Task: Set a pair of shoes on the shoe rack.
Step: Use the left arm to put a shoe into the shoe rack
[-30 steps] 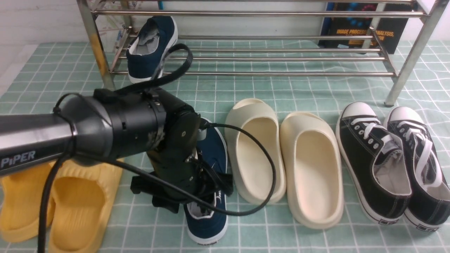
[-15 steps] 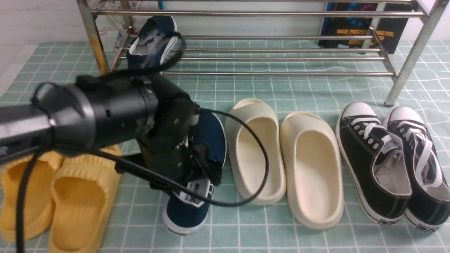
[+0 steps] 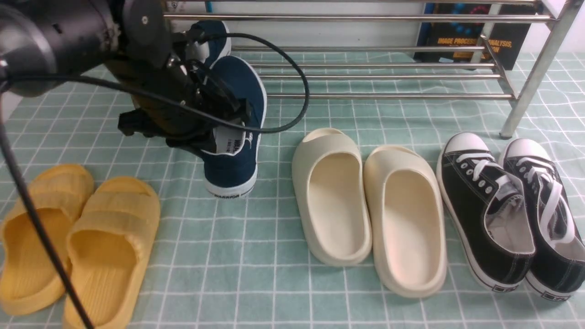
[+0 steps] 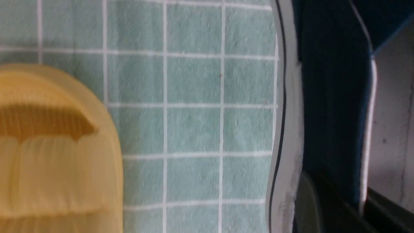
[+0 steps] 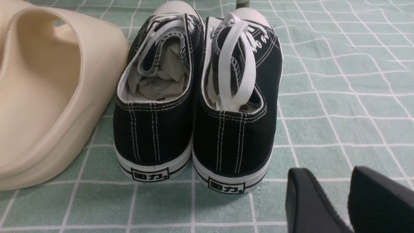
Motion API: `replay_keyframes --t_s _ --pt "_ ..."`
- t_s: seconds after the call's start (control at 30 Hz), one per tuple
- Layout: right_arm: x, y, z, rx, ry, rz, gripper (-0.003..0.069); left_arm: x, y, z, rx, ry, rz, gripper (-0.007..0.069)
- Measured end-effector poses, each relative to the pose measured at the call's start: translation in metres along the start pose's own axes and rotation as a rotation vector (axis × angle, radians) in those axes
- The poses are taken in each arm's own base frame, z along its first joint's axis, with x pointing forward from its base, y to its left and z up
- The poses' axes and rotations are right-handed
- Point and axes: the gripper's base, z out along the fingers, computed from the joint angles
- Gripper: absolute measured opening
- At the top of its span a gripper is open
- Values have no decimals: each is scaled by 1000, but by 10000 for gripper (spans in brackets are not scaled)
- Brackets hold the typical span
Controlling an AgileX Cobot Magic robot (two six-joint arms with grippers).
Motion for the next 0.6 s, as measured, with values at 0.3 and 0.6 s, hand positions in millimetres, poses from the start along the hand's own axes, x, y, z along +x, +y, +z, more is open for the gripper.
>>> replay_keyframes --t_s 0.3,0.6 --pt "0 0 0 0 0 0 239 -74 8 40 -7 -77 -32 -3" --pt "0 0 0 0 0 0 239 -111 5 47 3 -188 -26 -3"
